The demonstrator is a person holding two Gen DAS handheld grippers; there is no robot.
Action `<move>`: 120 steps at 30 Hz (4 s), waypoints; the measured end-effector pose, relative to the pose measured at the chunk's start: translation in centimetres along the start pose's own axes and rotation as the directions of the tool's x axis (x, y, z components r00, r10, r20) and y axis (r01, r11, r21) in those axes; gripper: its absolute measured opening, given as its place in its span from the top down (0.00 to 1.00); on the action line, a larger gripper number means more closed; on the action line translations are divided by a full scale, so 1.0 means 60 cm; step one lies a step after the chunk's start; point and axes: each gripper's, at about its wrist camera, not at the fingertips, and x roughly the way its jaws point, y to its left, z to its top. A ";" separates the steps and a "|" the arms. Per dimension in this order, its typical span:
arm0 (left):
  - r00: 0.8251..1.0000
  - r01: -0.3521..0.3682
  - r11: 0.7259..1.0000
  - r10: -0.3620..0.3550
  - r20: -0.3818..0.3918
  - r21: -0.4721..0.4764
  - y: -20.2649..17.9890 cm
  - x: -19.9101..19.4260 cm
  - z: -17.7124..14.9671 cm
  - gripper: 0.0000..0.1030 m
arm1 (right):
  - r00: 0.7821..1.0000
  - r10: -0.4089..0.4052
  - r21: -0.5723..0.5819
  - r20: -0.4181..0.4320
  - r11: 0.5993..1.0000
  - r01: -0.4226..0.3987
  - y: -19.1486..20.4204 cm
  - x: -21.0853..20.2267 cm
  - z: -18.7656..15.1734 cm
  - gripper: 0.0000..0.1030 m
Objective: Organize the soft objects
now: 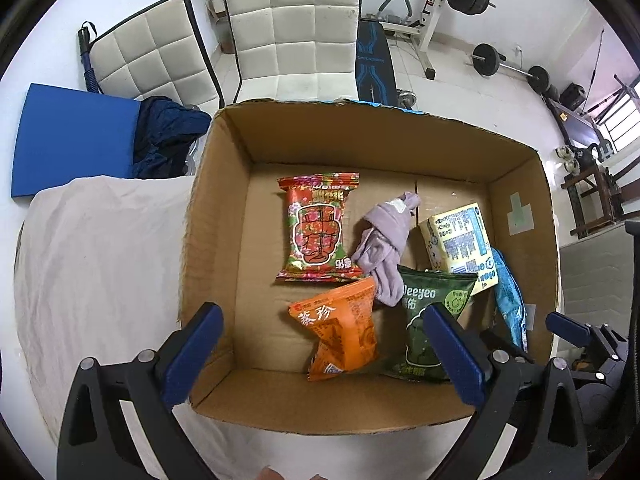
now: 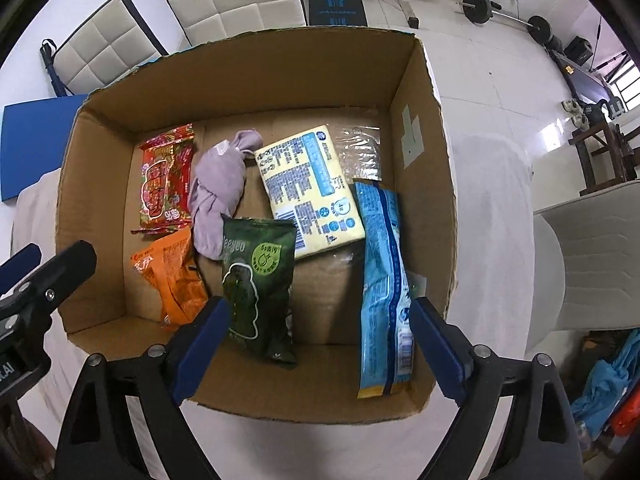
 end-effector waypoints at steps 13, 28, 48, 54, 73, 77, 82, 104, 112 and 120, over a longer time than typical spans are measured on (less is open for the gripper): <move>0.998 -0.007 1.000 0.007 0.070 0.002 -0.008 -0.076 -0.053 0.00 | 0.997 0.033 0.010 0.071 0.999 -0.034 -0.007 -0.078 -0.051 0.01; 0.973 0.004 1.000 -0.006 0.229 0.007 -0.016 -0.315 -0.199 0.00 | 0.966 0.077 -0.023 0.246 0.997 -0.074 -0.027 -0.324 -0.221 0.00; 0.964 0.026 0.999 -0.019 0.264 -0.022 -0.021 -0.499 -0.333 0.00 | 0.920 0.103 -0.060 0.379 0.994 -0.086 -0.040 -0.550 -0.440 0.00; 0.954 0.004 1.000 0.003 0.301 -0.023 -0.024 -0.528 -0.355 0.00 | 0.910 0.091 -0.062 0.404 0.995 -0.072 -0.041 -0.578 -0.460 0.00; 0.924 -0.058 0.997 0.072 0.376 -0.049 -0.020 -0.514 -0.314 0.00 | 0.875 0.005 -0.008 0.484 1.000 -0.001 -0.053 -0.579 -0.394 0.00; 0.929 -0.060 0.998 0.069 0.363 -0.036 -0.027 -0.500 -0.307 0.00 | 0.877 0.000 -0.008 0.481 1.000 0.004 -0.053 -0.571 -0.381 0.00; 0.934 -0.062 0.998 0.070 0.349 -0.033 -0.029 -0.489 -0.301 0.00 | 0.880 0.000 -0.010 0.475 1.000 0.005 -0.050 -0.565 -0.372 0.00; 0.931 -0.108 0.994 0.111 0.348 -0.026 -0.027 -0.470 -0.298 0.00 | 0.887 -0.029 -0.019 0.461 0.999 0.042 -0.048 -0.535 -0.368 0.00; 0.935 -0.096 0.995 0.097 0.342 -0.021 -0.026 -0.470 -0.300 0.00 | 0.888 -0.034 -0.021 0.459 0.999 0.049 -0.048 -0.534 -0.367 0.00; 0.936 -0.096 0.995 0.096 0.338 -0.016 -0.029 -0.466 -0.303 0.00 | 0.888 -0.038 -0.028 0.458 0.998 0.058 -0.047 -0.531 -0.370 0.00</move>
